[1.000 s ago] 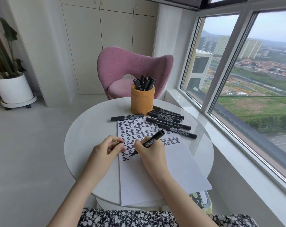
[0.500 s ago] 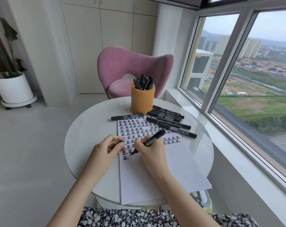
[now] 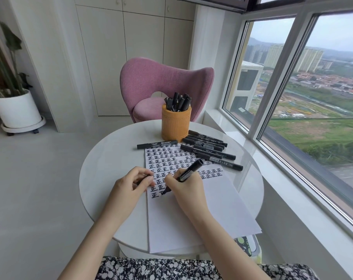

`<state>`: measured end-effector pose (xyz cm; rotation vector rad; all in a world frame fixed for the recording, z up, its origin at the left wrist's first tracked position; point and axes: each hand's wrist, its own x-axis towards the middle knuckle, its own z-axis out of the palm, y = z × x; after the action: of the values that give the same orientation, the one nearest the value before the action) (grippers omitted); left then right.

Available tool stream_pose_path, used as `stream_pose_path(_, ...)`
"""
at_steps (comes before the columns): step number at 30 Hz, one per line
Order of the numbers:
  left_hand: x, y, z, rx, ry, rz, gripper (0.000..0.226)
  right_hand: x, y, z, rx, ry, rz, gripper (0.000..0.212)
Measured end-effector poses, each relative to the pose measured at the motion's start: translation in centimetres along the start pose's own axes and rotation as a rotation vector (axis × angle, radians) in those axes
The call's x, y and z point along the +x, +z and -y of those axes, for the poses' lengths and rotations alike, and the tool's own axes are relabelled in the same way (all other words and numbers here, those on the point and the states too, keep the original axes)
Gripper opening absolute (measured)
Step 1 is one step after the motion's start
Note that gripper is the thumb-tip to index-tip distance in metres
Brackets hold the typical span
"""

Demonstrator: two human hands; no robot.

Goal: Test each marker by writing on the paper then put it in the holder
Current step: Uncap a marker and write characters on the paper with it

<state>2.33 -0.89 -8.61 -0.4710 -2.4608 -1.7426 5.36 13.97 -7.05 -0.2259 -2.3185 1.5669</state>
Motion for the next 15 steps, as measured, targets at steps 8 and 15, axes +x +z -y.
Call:
stream_pose_path(8,-0.04,0.02,-0.04,-0.007,-0.004,-0.001,0.007,-0.06,0.04,-0.07,0.021,-0.018,-0.014,0.031)
stream_pose_path(15,-0.11,-0.05,-0.05,0.000,-0.005,-0.002,0.006,-0.04,0.02,-0.12,0.032,-0.011,-0.021,0.025)
